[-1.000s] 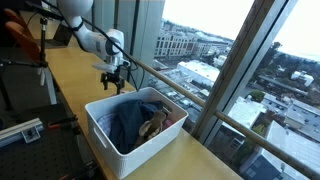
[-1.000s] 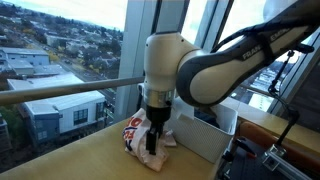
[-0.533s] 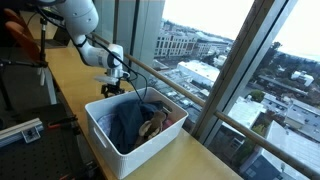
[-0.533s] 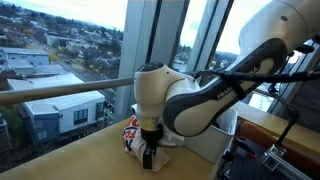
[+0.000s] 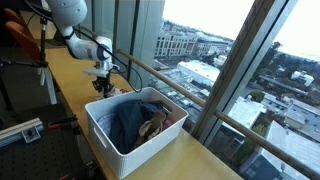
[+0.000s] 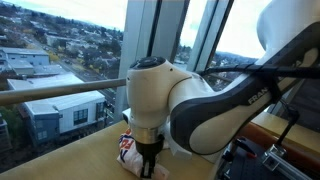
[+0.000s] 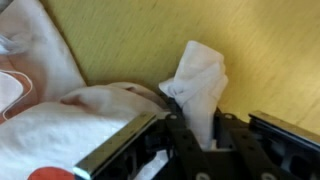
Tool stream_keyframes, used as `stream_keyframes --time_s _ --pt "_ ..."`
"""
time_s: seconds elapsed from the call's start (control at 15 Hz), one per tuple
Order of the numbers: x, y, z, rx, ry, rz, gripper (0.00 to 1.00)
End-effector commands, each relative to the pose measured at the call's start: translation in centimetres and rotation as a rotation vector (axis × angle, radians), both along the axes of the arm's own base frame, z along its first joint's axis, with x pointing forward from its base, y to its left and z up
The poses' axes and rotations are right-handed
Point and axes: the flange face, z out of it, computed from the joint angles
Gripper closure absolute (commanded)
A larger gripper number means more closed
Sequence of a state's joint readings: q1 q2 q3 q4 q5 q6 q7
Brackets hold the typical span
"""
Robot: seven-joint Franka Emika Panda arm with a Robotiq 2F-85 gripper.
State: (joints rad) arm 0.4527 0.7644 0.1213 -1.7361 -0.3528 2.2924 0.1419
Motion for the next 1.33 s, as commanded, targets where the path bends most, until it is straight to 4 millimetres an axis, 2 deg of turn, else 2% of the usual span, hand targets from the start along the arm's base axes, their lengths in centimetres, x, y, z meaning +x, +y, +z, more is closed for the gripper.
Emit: stream_keyframes --time_s 0.0,0.27,0.47,0.87,1.27 --pt "-2.5 1.1 6.7 0.015 -0.047 0.002 0.99" --pt "-1.2 0.1 16.2 0.054 -0.196 -0.024 0.97" --pt "0.7 -2.6 24.0 0.080 -0.319 -0.077 0.97" --pt "3.1 -11.2 39.1 0.098 -0.549 -0.204 0.97" --pt "2.5 -19.3 54.7 0.094 -0.746 -0.321 0.97"
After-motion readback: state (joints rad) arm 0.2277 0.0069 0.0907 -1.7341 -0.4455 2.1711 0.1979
